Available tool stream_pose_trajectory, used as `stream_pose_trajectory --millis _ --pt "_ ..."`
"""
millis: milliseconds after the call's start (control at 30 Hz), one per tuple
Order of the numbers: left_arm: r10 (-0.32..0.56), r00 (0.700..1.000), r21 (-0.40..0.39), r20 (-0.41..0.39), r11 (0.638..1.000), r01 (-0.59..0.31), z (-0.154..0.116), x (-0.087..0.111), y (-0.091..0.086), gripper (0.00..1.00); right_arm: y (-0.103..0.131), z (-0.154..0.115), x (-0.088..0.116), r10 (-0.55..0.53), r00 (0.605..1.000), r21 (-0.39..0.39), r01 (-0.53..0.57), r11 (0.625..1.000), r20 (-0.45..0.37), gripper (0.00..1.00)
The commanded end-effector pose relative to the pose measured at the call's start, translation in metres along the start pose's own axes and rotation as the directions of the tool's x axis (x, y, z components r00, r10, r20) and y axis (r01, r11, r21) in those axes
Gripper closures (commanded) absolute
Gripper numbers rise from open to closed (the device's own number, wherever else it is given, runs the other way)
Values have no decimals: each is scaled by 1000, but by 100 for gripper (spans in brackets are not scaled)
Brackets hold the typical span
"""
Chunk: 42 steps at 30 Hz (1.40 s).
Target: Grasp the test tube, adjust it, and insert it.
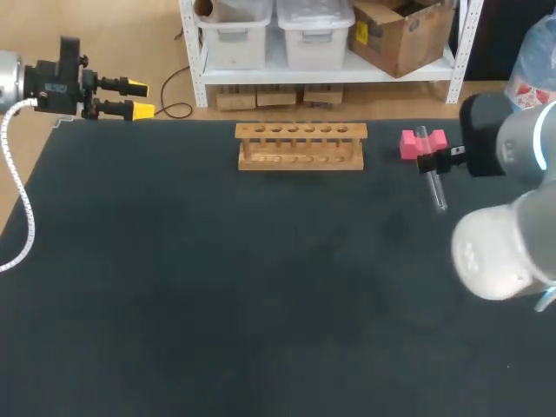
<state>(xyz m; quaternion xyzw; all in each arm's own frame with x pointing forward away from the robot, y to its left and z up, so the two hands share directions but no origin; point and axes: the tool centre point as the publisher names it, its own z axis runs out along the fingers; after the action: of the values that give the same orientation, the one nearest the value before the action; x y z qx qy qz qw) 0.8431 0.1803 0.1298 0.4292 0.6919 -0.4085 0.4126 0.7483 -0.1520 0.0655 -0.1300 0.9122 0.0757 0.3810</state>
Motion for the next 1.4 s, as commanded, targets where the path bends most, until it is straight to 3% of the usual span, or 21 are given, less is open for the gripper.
stream_pose_trajectory --millis 33,533,1400 --pt "2 1000 1 2 1000 -2 0 1 1 0 2 20 5 -3 1000 145 3 989 0 0" --pt "2 1000 1 2 1000 -2 0 1 1 0 -15 60 16 -27 999 85 29 996 -22 0" --pt "2 1000 1 2 1000 -2 0 1 1 0 -32 87 18 9 999 56 -6 998 -51 0"
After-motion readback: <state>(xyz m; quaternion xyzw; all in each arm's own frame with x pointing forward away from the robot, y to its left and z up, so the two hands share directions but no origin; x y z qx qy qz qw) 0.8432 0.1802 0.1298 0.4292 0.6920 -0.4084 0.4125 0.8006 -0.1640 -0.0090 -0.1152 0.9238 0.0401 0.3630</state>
